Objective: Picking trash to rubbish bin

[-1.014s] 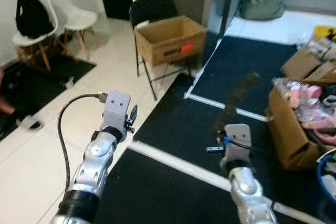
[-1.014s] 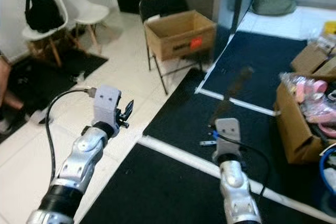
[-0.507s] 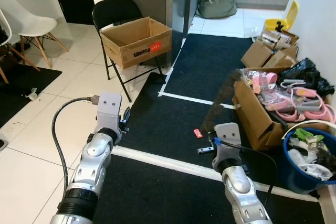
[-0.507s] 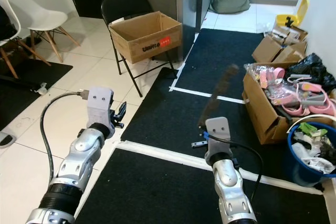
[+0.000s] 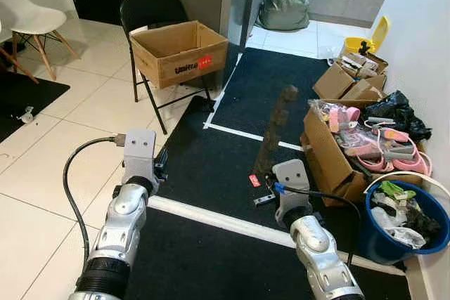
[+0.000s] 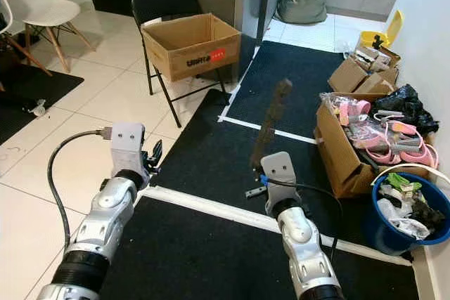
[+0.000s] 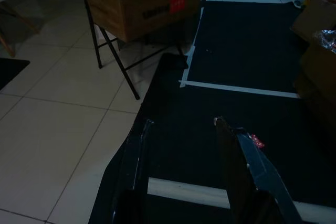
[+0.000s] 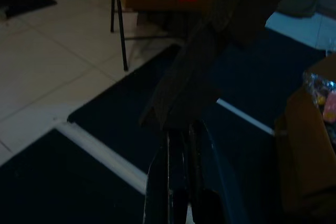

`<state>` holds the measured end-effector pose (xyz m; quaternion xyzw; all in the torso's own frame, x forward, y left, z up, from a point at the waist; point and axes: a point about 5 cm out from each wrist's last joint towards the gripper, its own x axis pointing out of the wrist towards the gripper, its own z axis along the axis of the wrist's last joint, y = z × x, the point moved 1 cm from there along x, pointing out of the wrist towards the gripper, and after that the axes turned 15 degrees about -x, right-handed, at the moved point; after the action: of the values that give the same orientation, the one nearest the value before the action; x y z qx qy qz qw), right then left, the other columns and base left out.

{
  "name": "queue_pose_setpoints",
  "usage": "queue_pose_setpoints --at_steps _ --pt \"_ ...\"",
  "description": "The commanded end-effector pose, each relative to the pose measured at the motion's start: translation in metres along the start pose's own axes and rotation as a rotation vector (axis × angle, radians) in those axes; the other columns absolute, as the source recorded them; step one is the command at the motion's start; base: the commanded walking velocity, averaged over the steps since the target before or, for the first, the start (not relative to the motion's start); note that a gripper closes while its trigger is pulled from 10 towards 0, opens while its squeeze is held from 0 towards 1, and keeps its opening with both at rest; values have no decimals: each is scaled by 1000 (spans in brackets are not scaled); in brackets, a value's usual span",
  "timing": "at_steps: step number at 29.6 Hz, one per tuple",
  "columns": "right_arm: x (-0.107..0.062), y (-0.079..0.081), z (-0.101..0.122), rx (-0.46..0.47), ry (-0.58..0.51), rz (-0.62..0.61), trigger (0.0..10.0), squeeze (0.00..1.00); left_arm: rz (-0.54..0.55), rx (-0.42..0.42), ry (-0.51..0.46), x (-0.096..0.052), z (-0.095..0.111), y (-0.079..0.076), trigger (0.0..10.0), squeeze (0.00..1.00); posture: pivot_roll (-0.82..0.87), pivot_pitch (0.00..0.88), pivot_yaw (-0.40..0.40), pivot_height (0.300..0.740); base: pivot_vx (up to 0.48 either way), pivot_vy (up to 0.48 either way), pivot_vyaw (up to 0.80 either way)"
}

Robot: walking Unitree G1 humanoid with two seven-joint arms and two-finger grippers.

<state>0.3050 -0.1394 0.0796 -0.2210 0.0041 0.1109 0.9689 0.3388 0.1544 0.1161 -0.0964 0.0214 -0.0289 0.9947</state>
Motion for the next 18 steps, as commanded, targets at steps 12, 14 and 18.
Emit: queue_pose_setpoints --at_steps 12,14,18 --pt "-8 -10 -18 13 70 -73 10000 0 -57 18 58 -1 -17 -5 10000 0 -61 67 11 740 240 0 0" --pt "-8 -9 -19 10 70 -72 10000 0 -52 16 54 0 -16 -4 10000 0 -60 69 13 740 444 0 0" --pt "-8 -7 -19 8 73 -70 10000 0 -50 16 53 1 -16 -3 10000 0 -60 71 16 740 448 0 0"
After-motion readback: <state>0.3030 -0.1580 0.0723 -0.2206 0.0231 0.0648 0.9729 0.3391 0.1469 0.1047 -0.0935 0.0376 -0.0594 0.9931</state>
